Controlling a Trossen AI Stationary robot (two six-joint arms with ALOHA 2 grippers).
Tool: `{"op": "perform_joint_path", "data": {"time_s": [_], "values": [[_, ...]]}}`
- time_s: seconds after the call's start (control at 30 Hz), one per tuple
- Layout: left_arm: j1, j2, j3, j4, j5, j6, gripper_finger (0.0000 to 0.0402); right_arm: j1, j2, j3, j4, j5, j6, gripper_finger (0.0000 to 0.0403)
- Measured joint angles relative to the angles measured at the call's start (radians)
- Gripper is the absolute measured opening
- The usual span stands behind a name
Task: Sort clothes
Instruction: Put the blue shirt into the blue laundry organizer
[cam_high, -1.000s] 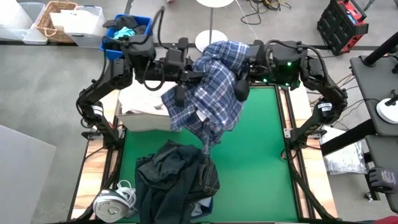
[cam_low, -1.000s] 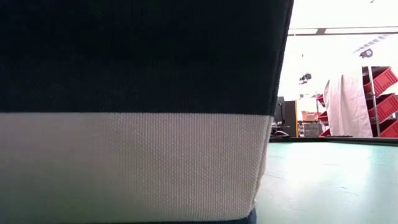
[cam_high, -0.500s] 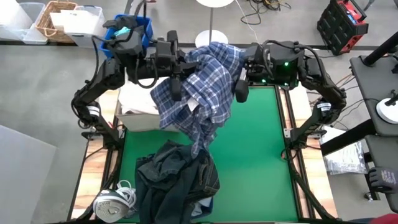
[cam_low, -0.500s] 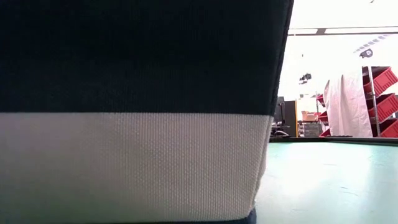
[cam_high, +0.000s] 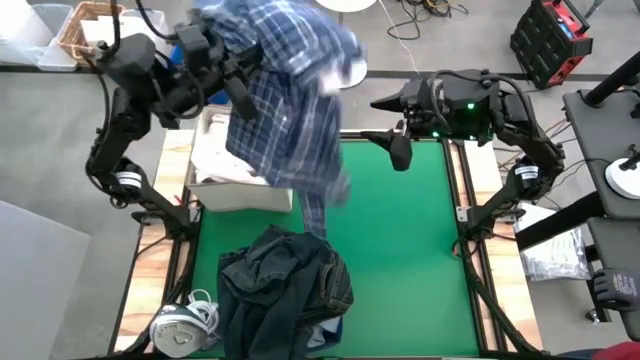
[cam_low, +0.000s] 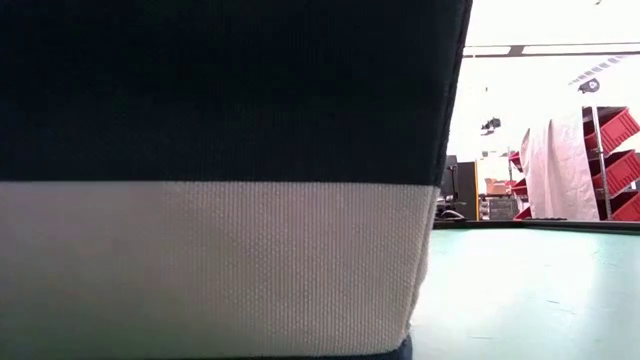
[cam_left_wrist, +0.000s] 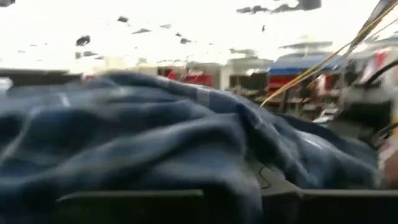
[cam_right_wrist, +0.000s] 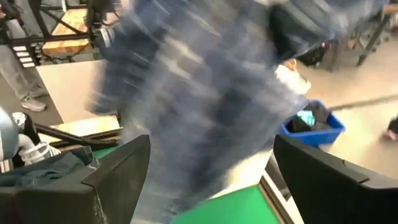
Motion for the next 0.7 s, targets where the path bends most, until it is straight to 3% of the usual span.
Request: {"op": "perform_joint_path", "data": {"time_s": [0.3, 0.47, 0.7], "values": [[-0.001, -0.012, -0.004, -0.136, 0.004, -0.001, 0.0003, 0.032, -0.001, 0.000, 0.174, 0.013, -0.194, 0.0317], [-0.002, 0.000, -0.013, -0.159, 0.158, 0.002, 0.0003, 0.030, 0.006, -0.001, 0.241, 0.054, -0.319, 0.0311], [-0.001, 0.045, -0.014, -0.146, 0.206, -0.011, 0.0003, 0.030, 0.037, -0.002, 0.286, 0.023, -0.324, 0.0328]]}}
